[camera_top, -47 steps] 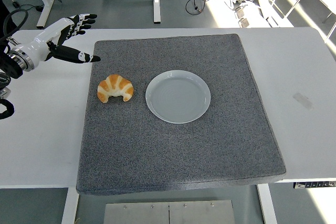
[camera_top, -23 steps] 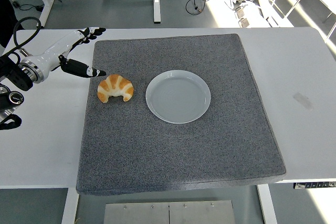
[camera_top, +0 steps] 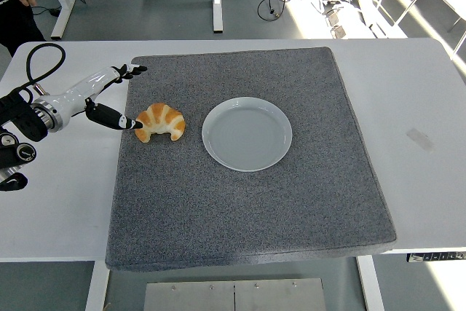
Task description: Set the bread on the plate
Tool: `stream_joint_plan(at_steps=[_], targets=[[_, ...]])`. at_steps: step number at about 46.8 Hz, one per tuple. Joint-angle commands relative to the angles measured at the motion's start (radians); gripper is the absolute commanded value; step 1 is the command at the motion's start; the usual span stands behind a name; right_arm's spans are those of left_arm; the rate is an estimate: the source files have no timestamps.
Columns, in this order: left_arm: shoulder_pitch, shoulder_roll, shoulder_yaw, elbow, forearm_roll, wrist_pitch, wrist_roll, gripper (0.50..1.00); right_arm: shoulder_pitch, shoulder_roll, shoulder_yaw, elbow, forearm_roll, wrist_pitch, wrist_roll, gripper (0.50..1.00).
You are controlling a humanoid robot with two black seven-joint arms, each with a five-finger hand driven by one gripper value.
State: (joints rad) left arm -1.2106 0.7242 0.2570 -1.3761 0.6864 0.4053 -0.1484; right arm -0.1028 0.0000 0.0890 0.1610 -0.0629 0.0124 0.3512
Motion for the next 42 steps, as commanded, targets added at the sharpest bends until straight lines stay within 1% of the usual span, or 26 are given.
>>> stream_joint_plan(at_steps=[1,8,11,15,23,42], targets=[[-0.001,-0.019,0.001,0.008,0.005,0.000,0.022,0.969,0.000,0.000,0.000,0.000,0.000,0.000,0.000,1.000],[0.002,-0.068,0.005,0.055,0.048,0.000,0.058,0.969,0.000,0.000,0.000,0.002,0.000,0.000,0.000,1.000],[0.003,-0.078,0.005,0.063,0.059,0.000,0.073,0.969,0.000,0.000,0.000,0.000,0.000,0.000,0.000,1.000],[0.003,-0.086,0.005,0.071,0.081,0.000,0.081,0.969,0.000,0.000,0.000,0.000,0.000,0.000,0.000,1.000],[0.008,-0.124,0.007,0.109,0.105,0.000,0.101,0.969,0.000,0.000,0.000,0.000,0.000,0.000,0.000,1.000],[0.025,-0.181,0.008,0.180,0.110,-0.005,0.102,0.969,0.000,0.000,0.000,0.000,0.000,0.000,0.000,1.000]])
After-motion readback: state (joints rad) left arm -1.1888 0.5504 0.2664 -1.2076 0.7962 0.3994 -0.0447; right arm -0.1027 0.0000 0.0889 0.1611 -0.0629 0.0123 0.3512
